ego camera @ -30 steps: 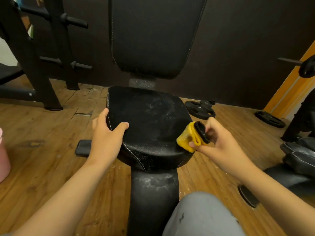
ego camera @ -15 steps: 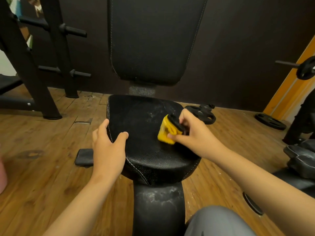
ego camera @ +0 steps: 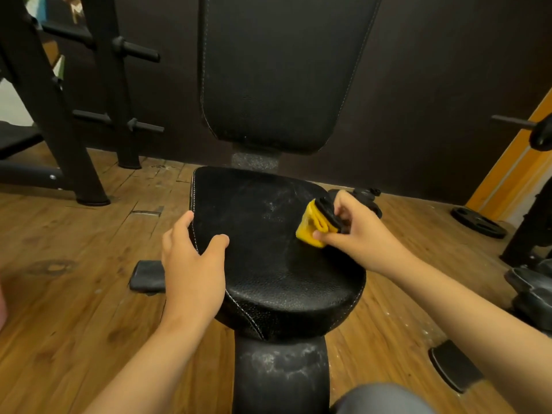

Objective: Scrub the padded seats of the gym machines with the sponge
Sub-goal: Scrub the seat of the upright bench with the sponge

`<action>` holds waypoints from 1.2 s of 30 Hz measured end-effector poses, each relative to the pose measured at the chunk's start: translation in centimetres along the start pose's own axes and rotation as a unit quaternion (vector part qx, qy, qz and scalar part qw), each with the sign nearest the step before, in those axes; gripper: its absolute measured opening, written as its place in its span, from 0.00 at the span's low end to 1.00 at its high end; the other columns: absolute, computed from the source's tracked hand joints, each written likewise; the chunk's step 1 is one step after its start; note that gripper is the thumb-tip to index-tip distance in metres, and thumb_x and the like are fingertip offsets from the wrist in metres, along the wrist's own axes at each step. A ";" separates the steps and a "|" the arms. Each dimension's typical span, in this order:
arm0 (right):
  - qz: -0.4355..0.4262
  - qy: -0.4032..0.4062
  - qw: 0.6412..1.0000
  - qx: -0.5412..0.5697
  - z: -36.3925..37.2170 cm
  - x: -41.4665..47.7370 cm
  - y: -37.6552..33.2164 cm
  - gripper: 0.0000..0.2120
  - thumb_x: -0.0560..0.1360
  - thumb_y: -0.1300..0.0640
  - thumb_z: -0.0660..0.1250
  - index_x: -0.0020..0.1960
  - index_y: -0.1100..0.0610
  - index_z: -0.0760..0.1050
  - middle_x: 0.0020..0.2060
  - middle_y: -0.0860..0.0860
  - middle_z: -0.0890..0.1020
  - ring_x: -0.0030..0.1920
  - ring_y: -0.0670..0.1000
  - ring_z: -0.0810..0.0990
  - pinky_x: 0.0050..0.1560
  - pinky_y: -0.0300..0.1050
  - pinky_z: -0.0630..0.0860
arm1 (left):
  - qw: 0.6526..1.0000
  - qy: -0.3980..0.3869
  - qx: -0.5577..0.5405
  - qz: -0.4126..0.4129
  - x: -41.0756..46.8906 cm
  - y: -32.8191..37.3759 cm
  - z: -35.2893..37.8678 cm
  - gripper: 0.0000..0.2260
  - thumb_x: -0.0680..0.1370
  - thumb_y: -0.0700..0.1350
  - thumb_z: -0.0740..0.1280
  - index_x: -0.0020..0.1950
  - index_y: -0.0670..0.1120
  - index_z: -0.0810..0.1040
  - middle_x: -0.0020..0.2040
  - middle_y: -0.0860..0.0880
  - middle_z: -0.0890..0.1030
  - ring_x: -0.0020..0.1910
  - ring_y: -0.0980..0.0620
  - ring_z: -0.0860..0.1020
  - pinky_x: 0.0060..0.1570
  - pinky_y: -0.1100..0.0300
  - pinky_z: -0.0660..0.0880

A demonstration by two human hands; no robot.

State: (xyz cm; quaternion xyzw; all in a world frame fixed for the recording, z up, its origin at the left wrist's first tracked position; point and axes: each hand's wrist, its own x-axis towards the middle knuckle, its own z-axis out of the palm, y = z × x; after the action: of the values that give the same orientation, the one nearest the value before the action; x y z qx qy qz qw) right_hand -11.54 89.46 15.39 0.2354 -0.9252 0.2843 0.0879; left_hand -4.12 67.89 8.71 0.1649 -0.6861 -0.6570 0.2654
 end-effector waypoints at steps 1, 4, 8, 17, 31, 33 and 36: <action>0.017 0.024 0.999 -0.014 0.2 1.3 0.5 0.19 0.72 0.54 0.73 0.41 0.49 0.61 0.35 0.46 0.72 0.32 0.43 0.69 0.32 0.35 0.67 | 1.000 0.003 -0.006 -0.003 0.0 0.0 0.1 0.25 0.79 0.45 0.65 0.75 0.53 0.63 0.73 0.54 0.62 0.73 0.53 0.60 0.65 0.57 0.61; 0.060 0.076 0.995 -0.036 1.0 4.2 1.1 0.17 0.73 0.55 0.72 0.44 0.52 0.61 0.35 0.44 0.70 0.32 0.41 0.69 0.30 0.32 0.64 | 1.000 0.008 -0.015 -0.008 0.0 0.0 0.0 0.24 0.79 0.44 0.65 0.75 0.53 0.64 0.72 0.54 0.63 0.73 0.53 0.61 0.67 0.56 0.62; -0.032 0.019 0.998 0.044 2.3 1.9 -1.5 0.19 0.70 0.55 0.75 0.42 0.50 0.62 0.34 0.44 0.74 0.33 0.42 0.70 0.35 0.40 0.70 | 1.000 0.003 -0.008 -0.007 0.0 0.0 -0.1 0.24 0.79 0.44 0.65 0.74 0.53 0.64 0.72 0.54 0.63 0.73 0.52 0.61 0.69 0.54 0.62; 0.003 0.058 0.998 -0.011 1.0 2.4 0.1 0.21 0.71 0.54 0.74 0.40 0.46 0.59 0.34 0.45 0.70 0.31 0.43 0.67 0.34 0.40 0.66 | 1.000 -0.001 -0.004 -0.005 -0.1 0.0 -0.3 0.24 0.80 0.44 0.64 0.75 0.53 0.64 0.73 0.53 0.63 0.73 0.53 0.61 0.67 0.56 0.62; -0.044 0.019 0.998 0.035 1.5 1.4 -1.2 0.21 0.70 0.54 0.75 0.40 0.49 0.60 0.34 0.44 0.69 0.31 0.40 0.66 0.34 0.36 0.65 | 0.999 -0.005 -0.032 -0.016 -0.6 0.7 -0.4 0.23 0.81 0.43 0.62 0.75 0.54 0.63 0.74 0.54 0.62 0.74 0.54 0.61 0.70 0.54 0.62; -0.058 0.000 0.998 0.031 1.7 1.2 -2.0 0.21 0.70 0.55 0.75 0.40 0.47 0.60 0.34 0.43 0.73 0.32 0.40 0.68 0.35 0.37 0.67 | 0.999 -0.007 -0.040 -0.021 -0.5 0.7 -0.4 0.23 0.81 0.43 0.62 0.75 0.54 0.64 0.73 0.54 0.63 0.74 0.54 0.61 0.71 0.53 0.62; -0.106 -0.078 0.987 0.096 2.6 -0.2 -3.8 0.21 0.70 0.56 0.75 0.40 0.46 0.61 0.35 0.39 0.74 0.35 0.39 0.70 0.36 0.38 0.70 | 0.998 -0.003 -0.059 -0.033 -0.1 0.5 -0.2 0.21 0.79 0.43 0.64 0.71 0.55 0.67 0.70 0.55 0.66 0.72 0.53 0.63 0.71 0.50 0.64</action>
State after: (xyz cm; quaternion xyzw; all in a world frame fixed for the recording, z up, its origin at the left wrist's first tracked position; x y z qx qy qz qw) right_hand -9.56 85.31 15.00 0.3614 -0.8673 0.3415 0.0218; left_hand -3.82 67.81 9.21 0.1700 -0.6408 -0.7054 0.2508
